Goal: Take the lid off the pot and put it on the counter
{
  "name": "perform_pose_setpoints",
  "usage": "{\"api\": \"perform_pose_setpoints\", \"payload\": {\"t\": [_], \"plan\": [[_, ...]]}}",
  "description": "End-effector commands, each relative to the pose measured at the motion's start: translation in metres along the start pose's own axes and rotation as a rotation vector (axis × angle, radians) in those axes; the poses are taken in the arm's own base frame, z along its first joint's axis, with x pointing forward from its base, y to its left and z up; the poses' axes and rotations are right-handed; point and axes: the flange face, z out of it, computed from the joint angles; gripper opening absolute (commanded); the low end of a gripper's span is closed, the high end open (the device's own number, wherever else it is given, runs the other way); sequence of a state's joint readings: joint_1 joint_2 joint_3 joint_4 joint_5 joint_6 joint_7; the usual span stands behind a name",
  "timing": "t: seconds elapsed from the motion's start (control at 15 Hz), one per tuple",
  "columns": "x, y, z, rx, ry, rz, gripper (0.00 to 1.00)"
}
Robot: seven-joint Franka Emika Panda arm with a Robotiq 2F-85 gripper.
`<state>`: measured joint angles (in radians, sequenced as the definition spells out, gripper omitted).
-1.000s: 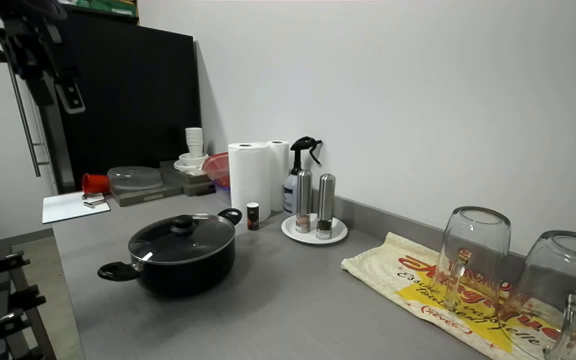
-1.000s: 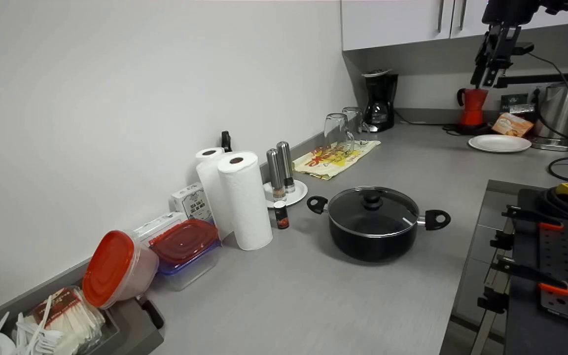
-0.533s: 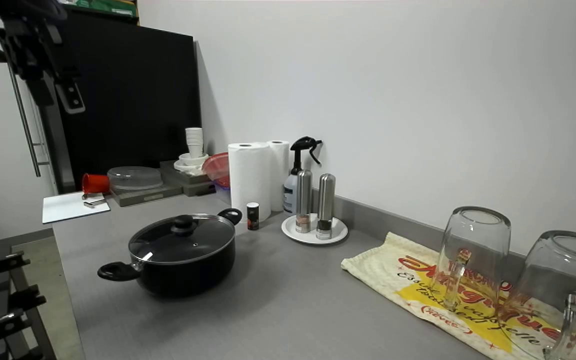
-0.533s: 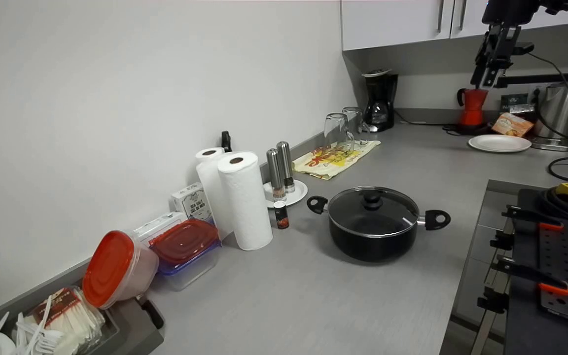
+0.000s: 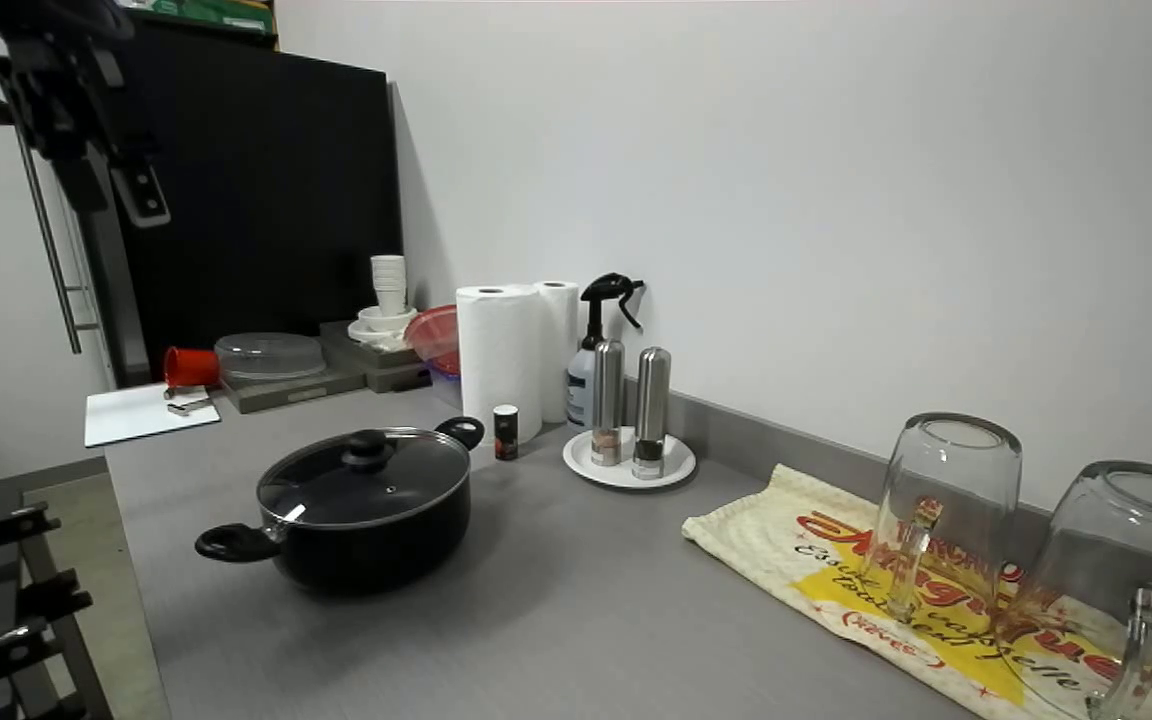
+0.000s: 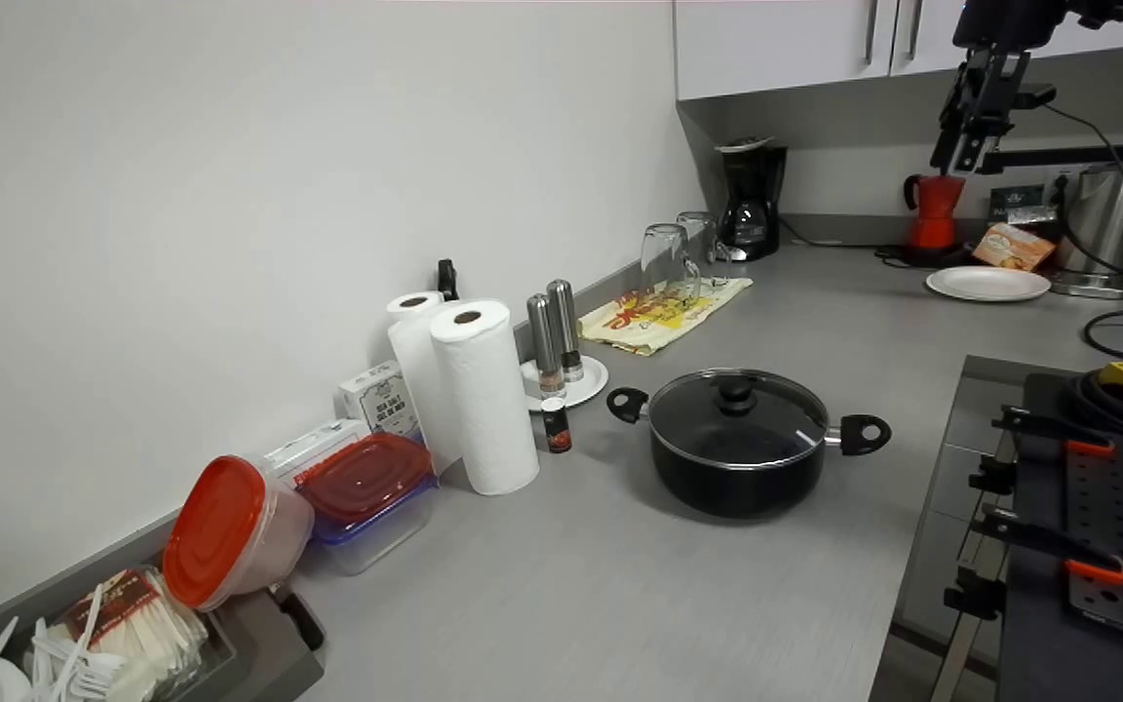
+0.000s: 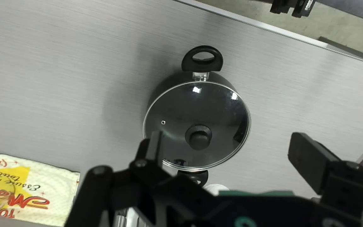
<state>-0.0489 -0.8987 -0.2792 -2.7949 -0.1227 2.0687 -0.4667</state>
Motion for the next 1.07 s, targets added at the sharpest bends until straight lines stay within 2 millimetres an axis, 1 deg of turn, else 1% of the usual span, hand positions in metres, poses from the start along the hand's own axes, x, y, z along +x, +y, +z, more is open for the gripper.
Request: {"api": "perform_pose_setpoints", "payload": {"t": [0.0, 0.2, 0.33, 0.47, 0.53, 0.73, 1.0], "plan": [[0.005, 0.003, -0.008, -0.029, 0.005, -0.01, 1.0], [0.026, 0.008, -0.034, -0.117, 0.032, -0.06, 1.0], [0.039, 0.008, -0.051, -0.171, 0.049, -0.1, 1.0], [0.057, 0.005, -0.062, -0.208, 0.07, -0.148, 1.0], [0.068, 0.002, -0.064, -0.214, 0.078, -0.174, 1.0], [0.1, -0.012, -0.059, -0.205, 0.091, -0.253, 1.0], [0.138, -0.027, -0.037, -0.164, 0.105, -0.302, 1.0]]}}
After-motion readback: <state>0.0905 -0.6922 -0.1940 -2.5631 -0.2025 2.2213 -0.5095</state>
